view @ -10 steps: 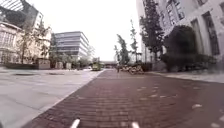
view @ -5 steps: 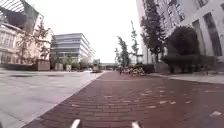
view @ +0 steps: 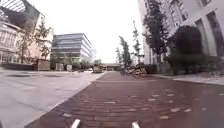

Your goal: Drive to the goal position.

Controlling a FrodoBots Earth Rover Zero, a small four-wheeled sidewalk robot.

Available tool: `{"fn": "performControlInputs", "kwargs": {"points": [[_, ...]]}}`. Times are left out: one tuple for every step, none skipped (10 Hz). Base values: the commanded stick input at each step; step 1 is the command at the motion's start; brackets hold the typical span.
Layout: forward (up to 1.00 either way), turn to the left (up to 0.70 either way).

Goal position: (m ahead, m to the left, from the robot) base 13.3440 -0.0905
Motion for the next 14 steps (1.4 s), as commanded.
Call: {"fn": "performControlInputs", "kwargs": {"points": [[0.7,0.0],[0.7,0.0],[0.7,0.0],[0.7,0.0],[0.7,0.0],[0.7,0.0],[0.53,0.0],[0.52,0.0],[0.62,0.0],[0.7,0.0],[0.7,0.0],[0.7,0.0],[0.7,0.0],[0.7,0.0]]}}
